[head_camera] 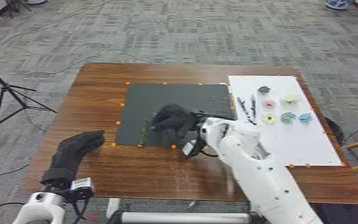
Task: Arrange flowers
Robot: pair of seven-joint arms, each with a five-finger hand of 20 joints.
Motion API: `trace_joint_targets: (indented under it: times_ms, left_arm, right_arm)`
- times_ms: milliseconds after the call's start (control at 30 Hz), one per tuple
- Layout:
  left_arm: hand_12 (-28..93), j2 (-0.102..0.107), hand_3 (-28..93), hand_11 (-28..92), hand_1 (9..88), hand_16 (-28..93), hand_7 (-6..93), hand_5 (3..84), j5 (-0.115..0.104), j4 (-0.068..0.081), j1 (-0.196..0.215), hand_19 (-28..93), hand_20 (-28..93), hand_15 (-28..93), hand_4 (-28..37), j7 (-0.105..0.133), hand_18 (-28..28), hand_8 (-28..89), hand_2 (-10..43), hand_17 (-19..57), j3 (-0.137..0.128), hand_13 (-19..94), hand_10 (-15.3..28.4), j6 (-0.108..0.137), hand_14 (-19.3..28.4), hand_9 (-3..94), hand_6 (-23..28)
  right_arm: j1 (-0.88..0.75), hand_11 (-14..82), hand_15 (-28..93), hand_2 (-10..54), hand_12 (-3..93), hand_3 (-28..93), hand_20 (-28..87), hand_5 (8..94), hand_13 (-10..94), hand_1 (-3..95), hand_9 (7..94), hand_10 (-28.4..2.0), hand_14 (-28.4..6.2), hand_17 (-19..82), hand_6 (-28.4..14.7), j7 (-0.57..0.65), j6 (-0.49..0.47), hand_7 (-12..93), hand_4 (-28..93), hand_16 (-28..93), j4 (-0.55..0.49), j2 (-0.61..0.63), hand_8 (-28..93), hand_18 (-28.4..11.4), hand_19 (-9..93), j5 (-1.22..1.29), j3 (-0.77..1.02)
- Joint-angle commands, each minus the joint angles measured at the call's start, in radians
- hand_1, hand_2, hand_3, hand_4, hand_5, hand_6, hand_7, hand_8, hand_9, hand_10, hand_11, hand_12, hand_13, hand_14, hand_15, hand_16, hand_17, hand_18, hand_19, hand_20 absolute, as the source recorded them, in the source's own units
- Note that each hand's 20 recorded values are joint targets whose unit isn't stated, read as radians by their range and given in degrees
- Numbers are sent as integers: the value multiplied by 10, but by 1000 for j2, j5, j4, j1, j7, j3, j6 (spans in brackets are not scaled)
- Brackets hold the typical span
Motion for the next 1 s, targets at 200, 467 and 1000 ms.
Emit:
trace_joint_targets:
  times_ms: [200,467,1000]
  left_arm:
    - [146,-17,679,211,217,39,161,496,9,3,7,119,149,171,-273,-19,124,-72,24,29,8,375,141,-29,169,478,38]
    - [147,-21,679,212,216,39,160,496,6,-7,31,119,149,171,-271,-19,124,-72,24,28,-5,376,141,-11,168,478,38]
    - [147,-19,678,211,217,39,160,495,22,-3,14,118,149,170,-273,-30,124,-72,24,28,1,376,141,-32,168,479,40]
  right_arm:
    - [-104,90,571,-8,117,654,583,584,896,211,645,-132,-50,601,-24,108,346,163,-92,311,-317,205,-73,-165,932,421,164]
    - [-232,180,573,-94,211,656,573,619,878,308,732,-121,-42,585,-22,258,513,218,-120,329,-277,444,-63,-154,932,73,388]
    - [-351,284,600,-95,257,653,590,656,874,317,794,-109,-41,584,-16,208,466,250,-157,346,-223,607,-66,-155,932,29,440]
